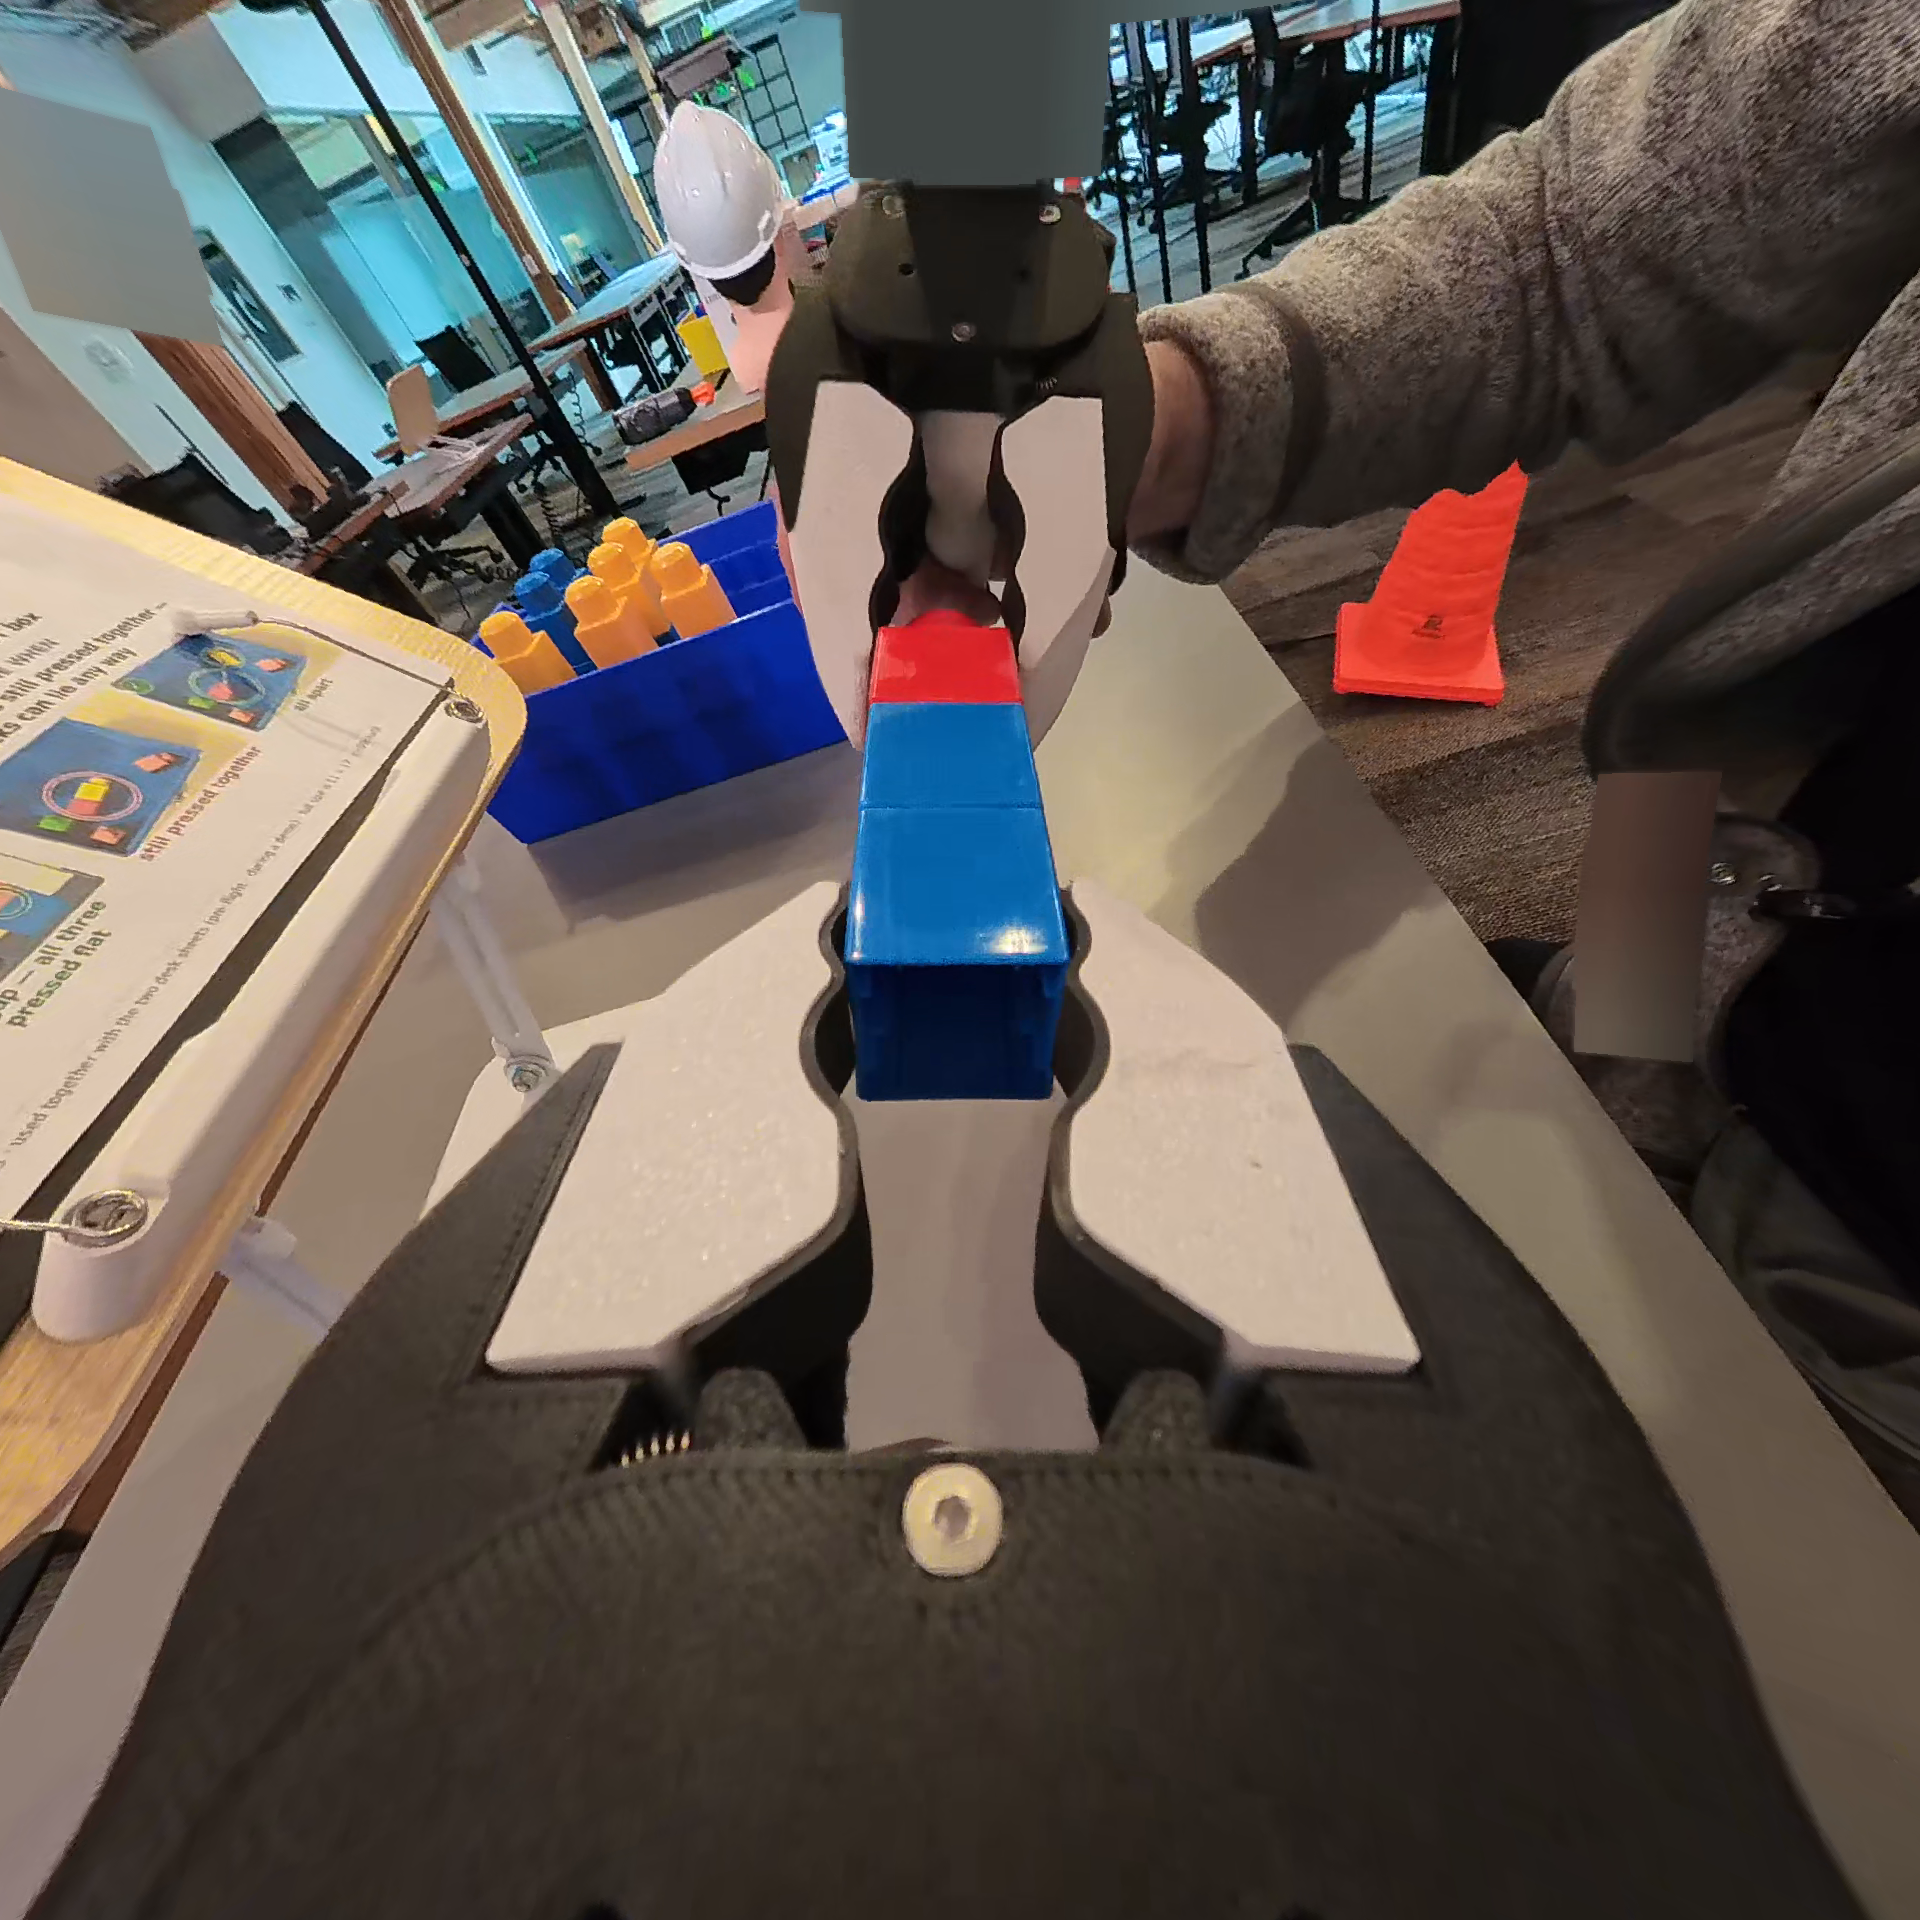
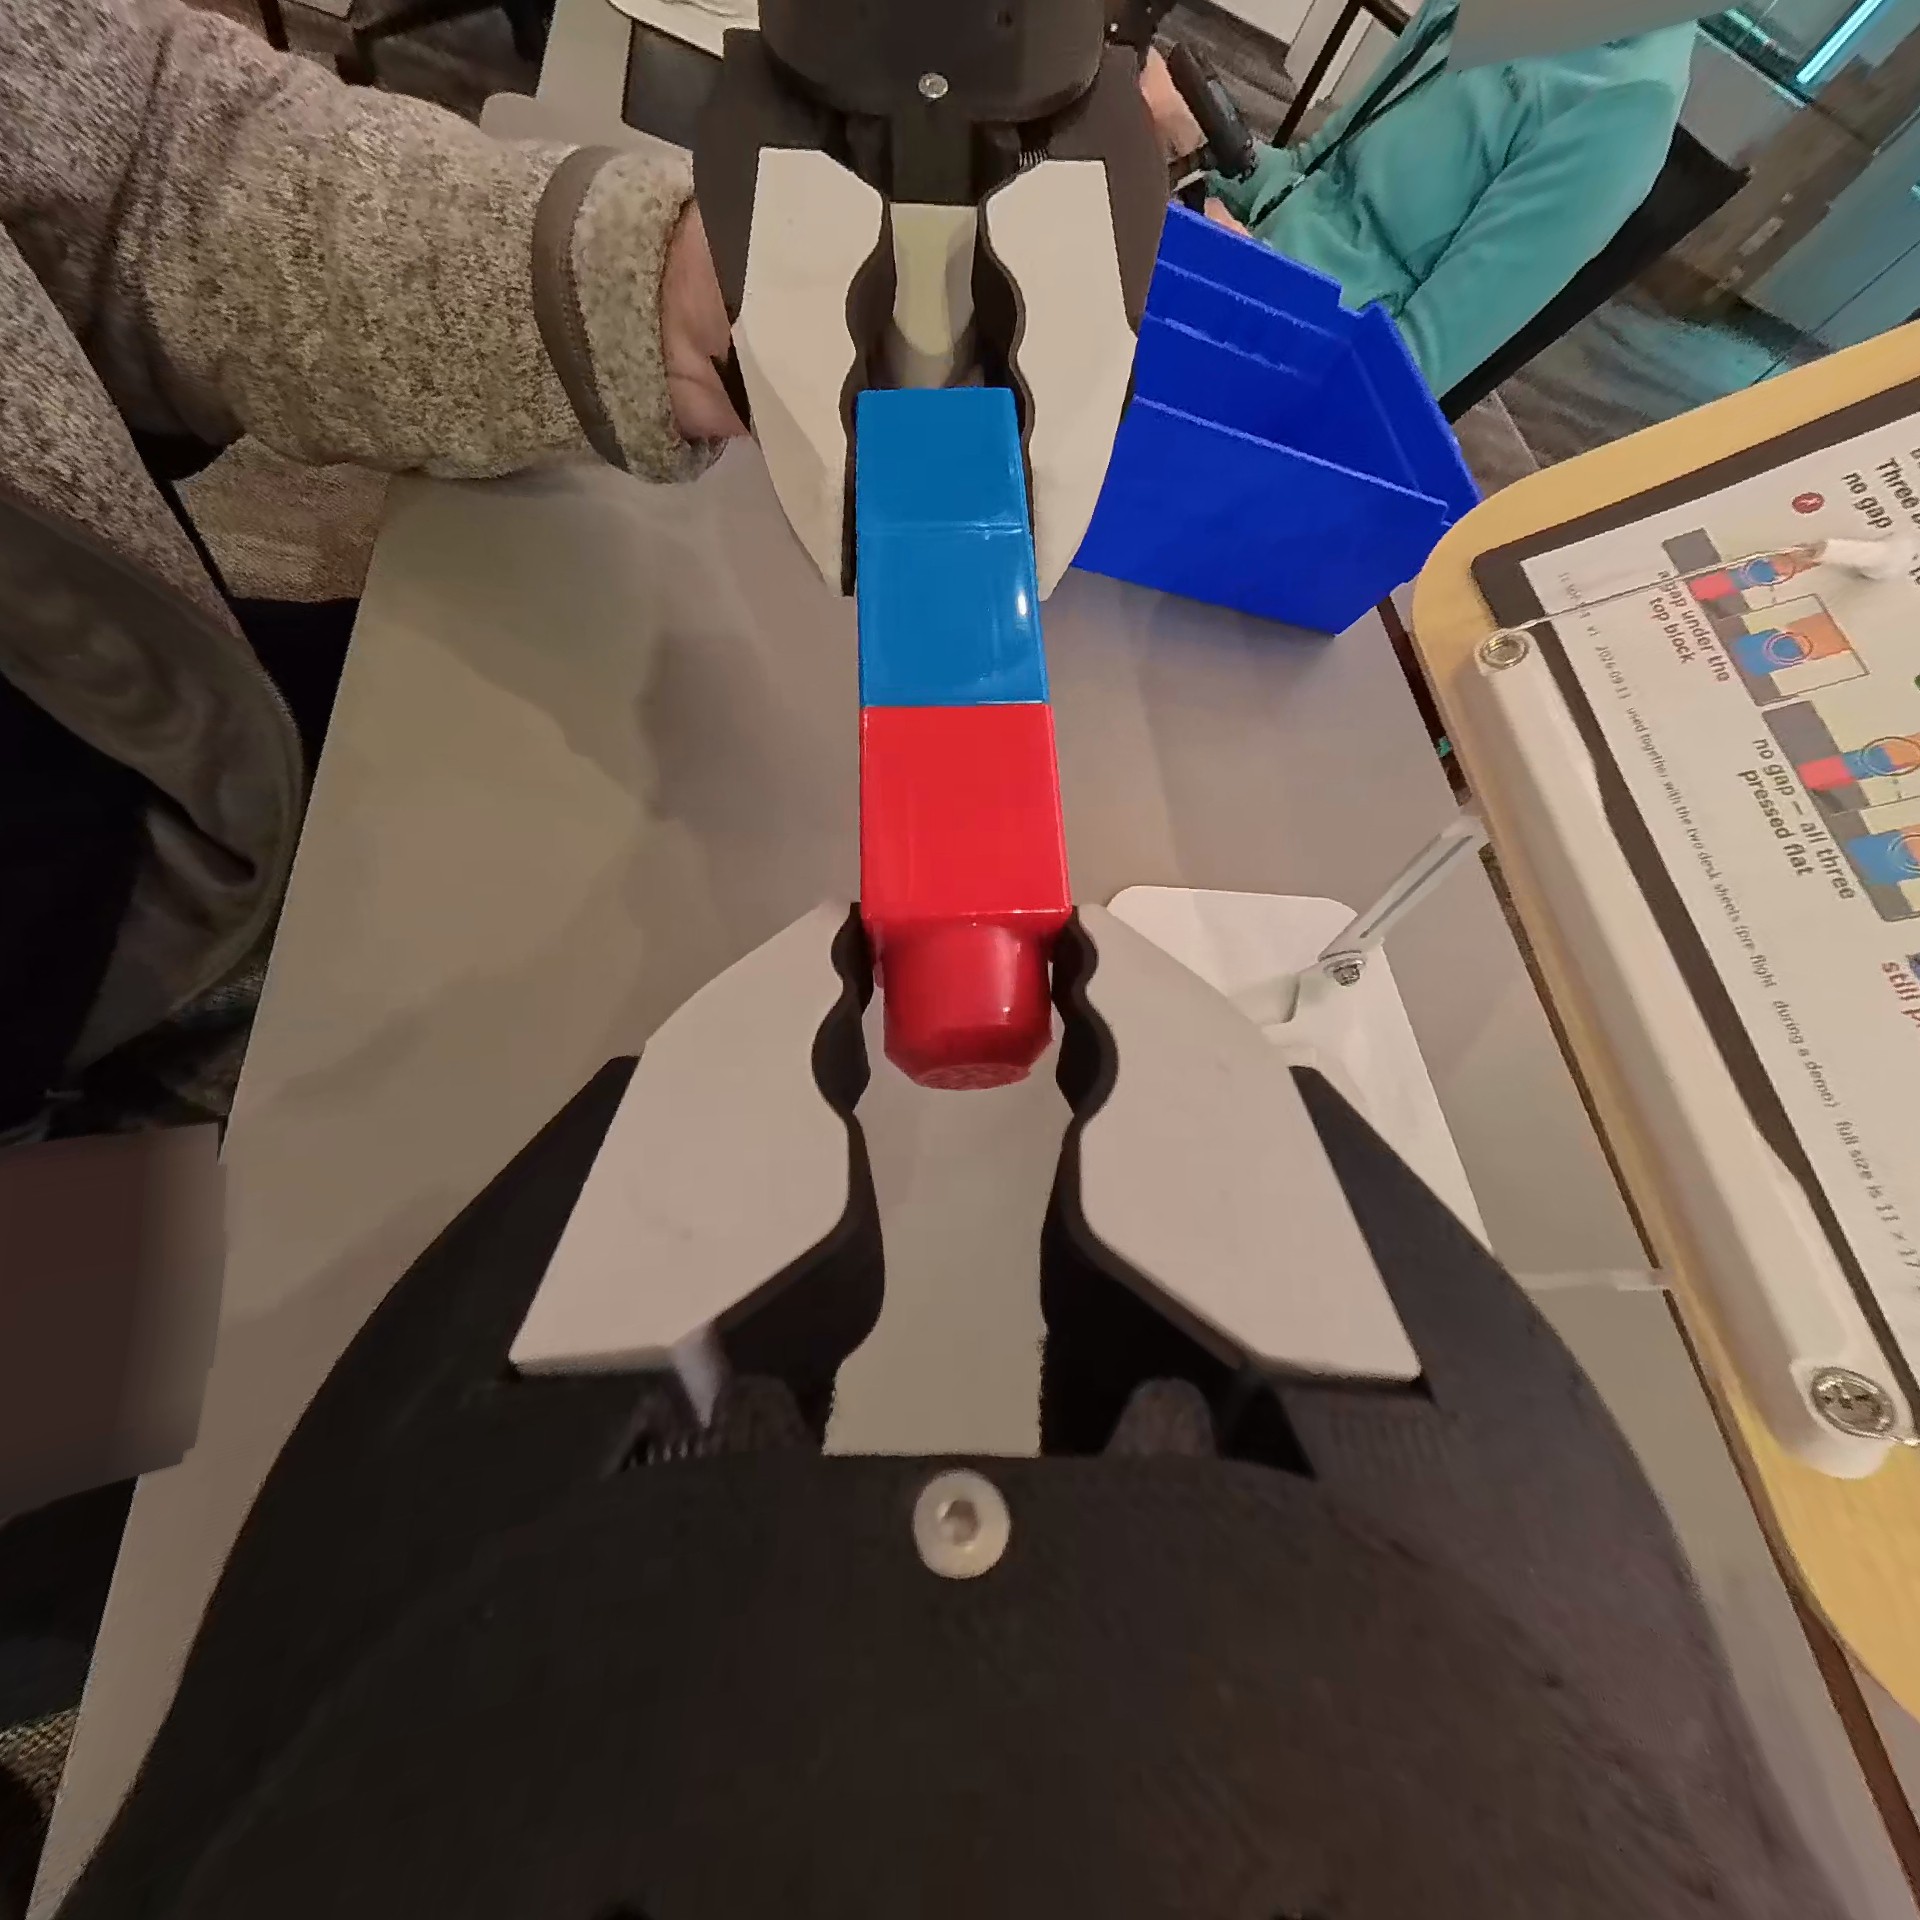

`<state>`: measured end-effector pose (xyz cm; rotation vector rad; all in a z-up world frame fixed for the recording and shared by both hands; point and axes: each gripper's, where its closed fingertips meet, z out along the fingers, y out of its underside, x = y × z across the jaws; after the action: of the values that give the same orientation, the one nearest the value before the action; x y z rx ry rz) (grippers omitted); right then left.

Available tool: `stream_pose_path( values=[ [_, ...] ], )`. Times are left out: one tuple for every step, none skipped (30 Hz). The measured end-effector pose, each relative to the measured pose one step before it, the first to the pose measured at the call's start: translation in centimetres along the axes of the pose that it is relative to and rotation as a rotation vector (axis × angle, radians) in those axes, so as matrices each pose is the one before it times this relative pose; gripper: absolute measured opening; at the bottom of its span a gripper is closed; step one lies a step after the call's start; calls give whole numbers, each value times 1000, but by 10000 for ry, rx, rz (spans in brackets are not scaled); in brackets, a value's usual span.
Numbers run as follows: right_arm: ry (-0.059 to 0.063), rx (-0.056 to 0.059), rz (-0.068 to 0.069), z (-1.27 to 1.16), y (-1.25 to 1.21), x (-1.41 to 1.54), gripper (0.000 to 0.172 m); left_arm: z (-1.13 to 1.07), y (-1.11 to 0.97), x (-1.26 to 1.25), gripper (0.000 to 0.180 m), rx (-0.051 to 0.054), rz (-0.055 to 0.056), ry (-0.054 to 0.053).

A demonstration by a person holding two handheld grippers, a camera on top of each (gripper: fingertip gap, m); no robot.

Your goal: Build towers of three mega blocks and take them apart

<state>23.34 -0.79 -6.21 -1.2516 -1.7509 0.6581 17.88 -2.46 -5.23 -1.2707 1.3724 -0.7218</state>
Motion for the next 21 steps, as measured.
stream_pose_path(
  values=[
    [7,79,-21,-33,14,-36,35,47,91,19,35,-3,-3,19],
    [36,57,-44,-72,-61,-48,35,18,-27,38,35,38,15,10],
    [17,-20,-38,-34,4,-58,35,24,-7,40,35,-3,8,24],
    [21,-19,-31,-65,25,9,35,74,99,-27,35,-69,39,-31],
    [37,32,-19,-57,49,74,35,85,5,-50,35,11,13,-41],
    [-38,129,54,-49,-3,-14,35,54,-40,24,35,73,-23,35],
    [-90,252,94,-82,-143,-90,35,36,-54,35,35,116,-98,76],
    [-121,288,129,-114,-235,-75,35,27,-89,44,35,186,-165,110],
    [-80,290,12,-153,-299,-93,35,56,6,56,35,142,-91,110],
    [71,284,-116,-130,-353,-3,35,71,69,-62,35,57,-5,-16],
    [68,118,0,-10,-140,20,36,27,-63,-68,35,110,-22,-47],
    [-11,145,119,5,-117,14,36,-18,-50,-18,35,117,-118,39],
    [28,265,165,-20,-222,98,36,26,9,-82,35,96,-95,12],
    [47,264,132,-23,-243,111,36,50,6,-44,35,106,-41,-12],
    [-81,258,128,-71,-241,-52,36,49,-14,61,35,127,-98,62],
    [-24,175,126,-57,-152,-14,35,30,-1,-11,35,117,-143,48],
    [74,125,10,-4,-77,-3,35,-2,33,-1,35,100,-63,37],
    [0,104,66,24,-14,-85,35,3,128,68,35,0,-19,63],
    [30,96,67,9,13,-31,35,5,55,0,35,-1,-52,19],
    [63,12,105,15,117,31,35,10,19,-96,35,33,-95,-15],
    [16,-52,155,4,164,29,35,43,100,-48,36,-12,-76,38]
  ],
)
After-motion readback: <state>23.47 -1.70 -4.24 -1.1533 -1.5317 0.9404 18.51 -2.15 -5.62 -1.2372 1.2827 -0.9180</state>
